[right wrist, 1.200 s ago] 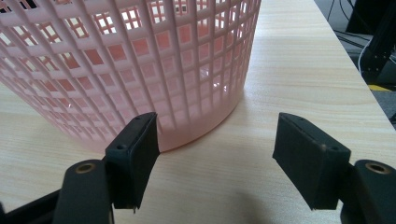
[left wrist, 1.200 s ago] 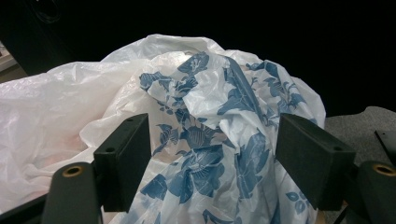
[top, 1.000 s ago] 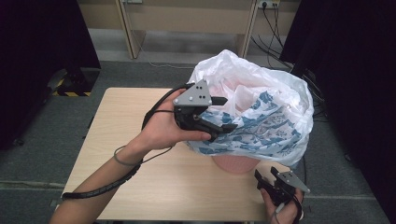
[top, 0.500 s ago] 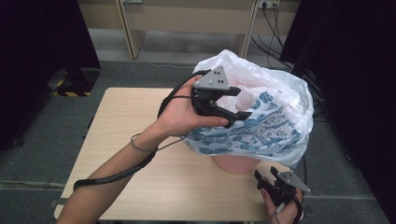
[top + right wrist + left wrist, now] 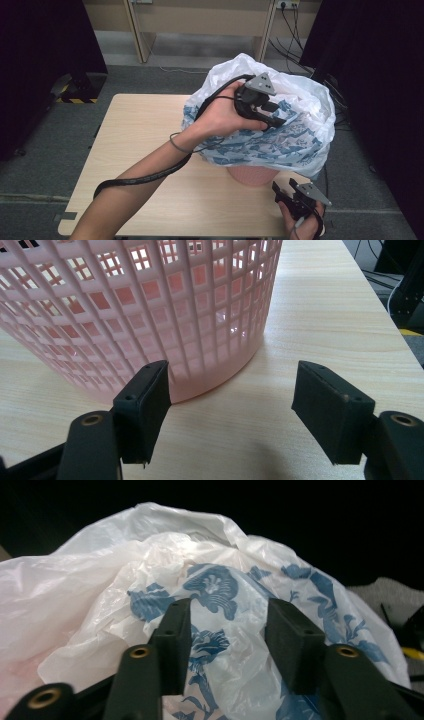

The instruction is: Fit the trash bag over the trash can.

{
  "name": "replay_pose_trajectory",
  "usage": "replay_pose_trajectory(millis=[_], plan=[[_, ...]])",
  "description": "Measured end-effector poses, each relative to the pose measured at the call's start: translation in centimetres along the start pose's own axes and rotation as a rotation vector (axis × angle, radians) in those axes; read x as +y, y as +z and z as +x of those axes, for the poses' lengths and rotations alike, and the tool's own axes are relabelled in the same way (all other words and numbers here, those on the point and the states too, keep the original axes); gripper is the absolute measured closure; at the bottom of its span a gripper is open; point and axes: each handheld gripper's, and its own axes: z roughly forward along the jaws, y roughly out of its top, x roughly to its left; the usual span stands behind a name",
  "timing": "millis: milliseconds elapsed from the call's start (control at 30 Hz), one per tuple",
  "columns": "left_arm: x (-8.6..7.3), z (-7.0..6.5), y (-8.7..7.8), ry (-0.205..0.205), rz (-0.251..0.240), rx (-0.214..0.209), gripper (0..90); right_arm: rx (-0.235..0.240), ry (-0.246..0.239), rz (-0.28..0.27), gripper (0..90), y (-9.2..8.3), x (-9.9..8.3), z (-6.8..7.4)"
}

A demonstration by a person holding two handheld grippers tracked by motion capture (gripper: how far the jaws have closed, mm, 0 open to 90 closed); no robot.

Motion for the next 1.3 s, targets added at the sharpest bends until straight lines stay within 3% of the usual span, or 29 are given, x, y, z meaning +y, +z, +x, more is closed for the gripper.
replay_pose_trajectory(millis=[100, 200, 433, 867, 1300], plan=[[0.0, 0.3, 1.1, 0.014, 0.038, 0.009, 60.7, 0.000, -0.002, 0.001, 31.3, 0.0, 0.0, 0.0], [-0.2, 0.8, 2.2, 0.000, 0.068, 0.006, 61.8, 0.001, -0.003, 0.000, 31.3, 0.0, 0.0, 0.0], [-0.8, 1.8, 4.3, -0.014, 0.131, 0.027, 62.7, 0.003, -0.002, 0.002, 31.4, 0.0, 0.0, 0.0], [-1.6, 2.5, 7.5, 0.000, 0.245, 0.047, 62.7, 0.006, -0.004, 0.001, 31.4, 0.0, 0.0, 0.0], [-2.3, 2.2, 8.4, 0.011, 0.279, 0.036, 62.6, 0.006, -0.010, 0.001, 31.4, 0.0, 0.0, 0.1]])
